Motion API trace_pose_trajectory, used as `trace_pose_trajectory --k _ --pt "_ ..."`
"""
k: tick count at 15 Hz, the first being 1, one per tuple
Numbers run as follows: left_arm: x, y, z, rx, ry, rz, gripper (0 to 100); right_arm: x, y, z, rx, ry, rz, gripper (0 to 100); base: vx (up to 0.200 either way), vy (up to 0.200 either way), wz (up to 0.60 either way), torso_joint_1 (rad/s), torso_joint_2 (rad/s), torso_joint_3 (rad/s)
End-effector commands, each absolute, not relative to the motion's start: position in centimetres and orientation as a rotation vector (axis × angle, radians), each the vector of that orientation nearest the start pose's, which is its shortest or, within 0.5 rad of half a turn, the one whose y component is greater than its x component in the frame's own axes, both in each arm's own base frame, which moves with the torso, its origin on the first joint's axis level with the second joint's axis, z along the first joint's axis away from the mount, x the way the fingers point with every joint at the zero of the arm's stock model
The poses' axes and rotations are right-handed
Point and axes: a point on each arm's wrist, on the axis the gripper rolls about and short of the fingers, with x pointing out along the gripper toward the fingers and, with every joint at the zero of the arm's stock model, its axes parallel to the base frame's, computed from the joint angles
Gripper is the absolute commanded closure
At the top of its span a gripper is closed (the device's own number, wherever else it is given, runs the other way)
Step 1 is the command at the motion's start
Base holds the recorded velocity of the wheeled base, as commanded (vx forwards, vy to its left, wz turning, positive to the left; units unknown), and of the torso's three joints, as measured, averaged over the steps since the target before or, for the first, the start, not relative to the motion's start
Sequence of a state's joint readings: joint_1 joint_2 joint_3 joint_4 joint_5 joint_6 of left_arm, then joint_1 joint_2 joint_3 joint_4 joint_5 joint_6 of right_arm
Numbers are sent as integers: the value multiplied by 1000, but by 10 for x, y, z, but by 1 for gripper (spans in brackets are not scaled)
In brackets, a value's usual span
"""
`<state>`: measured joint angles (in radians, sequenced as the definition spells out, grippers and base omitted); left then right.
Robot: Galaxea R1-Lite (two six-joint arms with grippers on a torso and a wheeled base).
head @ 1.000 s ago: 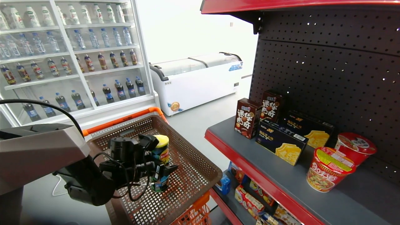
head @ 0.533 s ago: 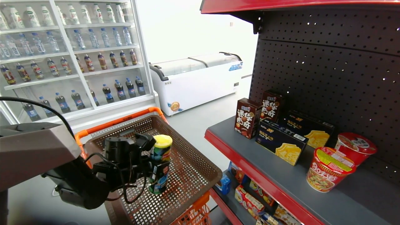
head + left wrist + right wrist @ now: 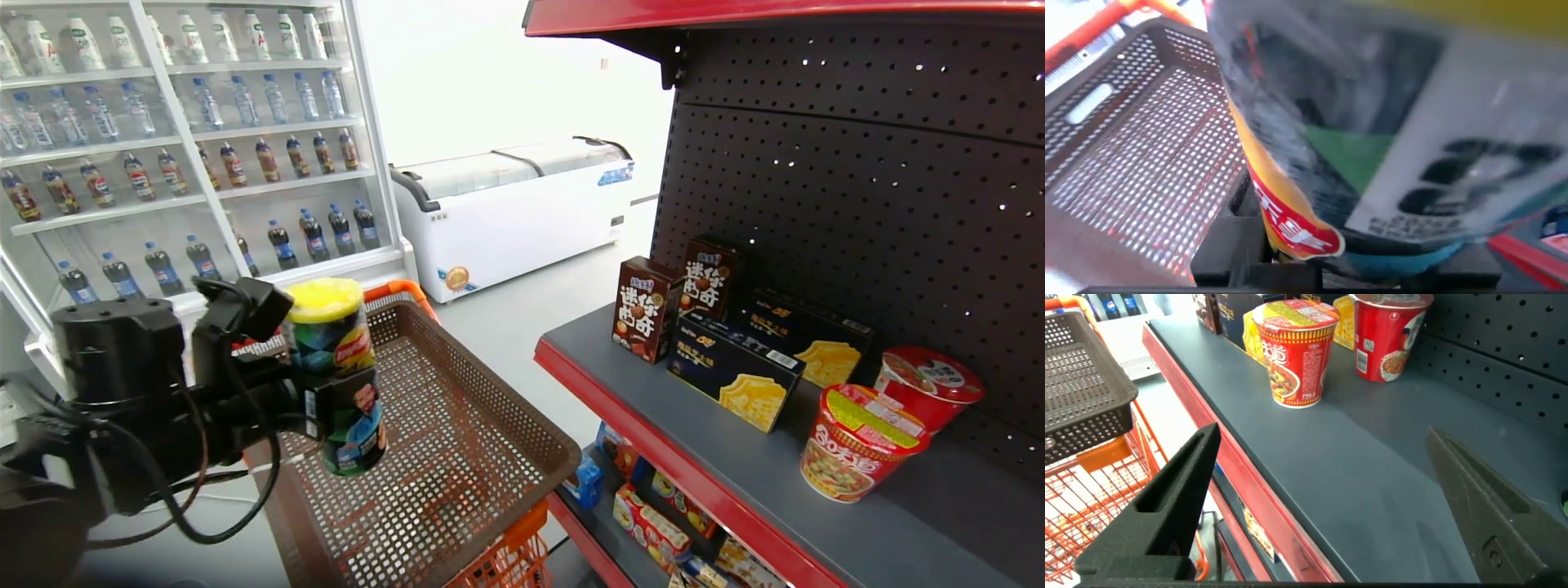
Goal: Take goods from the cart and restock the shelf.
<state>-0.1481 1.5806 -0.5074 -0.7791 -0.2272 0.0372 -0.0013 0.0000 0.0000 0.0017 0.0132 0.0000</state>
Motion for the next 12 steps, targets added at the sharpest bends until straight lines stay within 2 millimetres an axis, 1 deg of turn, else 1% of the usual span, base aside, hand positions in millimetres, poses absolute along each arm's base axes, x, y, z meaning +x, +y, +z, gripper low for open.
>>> trace_pose_trajectory --k 1,2,3,4,5,6,7,8,10,12 --pt "154 -23 186 -4 208 -339 100 -23 0 75 0 3 12 0 0 0 0 0 0 0" --pt "131 -21 183 0 191 -336 100 -23 0 75 0 3 12 0 0 0 0 0 0 0" --pt "121 -19 181 2 181 -333 100 -23 0 75 0 3 12 0 0 0 0 0 0 0" --pt "94 -15 176 5 160 -318 100 -23 0 75 0 3 12 0 0 0 0 0 0 0" --pt "84 -14 175 6 160 -304 100 -23 0 75 0 3 12 0 0 0 0 0 0 0" --pt "66 -12 173 5 162 -292 100 -23 0 75 0 3 12 0 0 0 0 0 0 0" --pt "55 -10 170 5 160 -295 100 -23 0 75 0 3 12 0 0 0 0 0 0 0" --pt "38 -8 164 5 165 -296 100 -23 0 75 0 3 12 0 0 0 0 0 0 0" --pt "21 -6 161 11 167 -288 100 -23 0 75 0 3 12 0 0 0 0 0 0 0" --pt "17 -5 162 26 166 -246 100 -23 0 75 0 3 12 0 0 0 0 0 0 0"
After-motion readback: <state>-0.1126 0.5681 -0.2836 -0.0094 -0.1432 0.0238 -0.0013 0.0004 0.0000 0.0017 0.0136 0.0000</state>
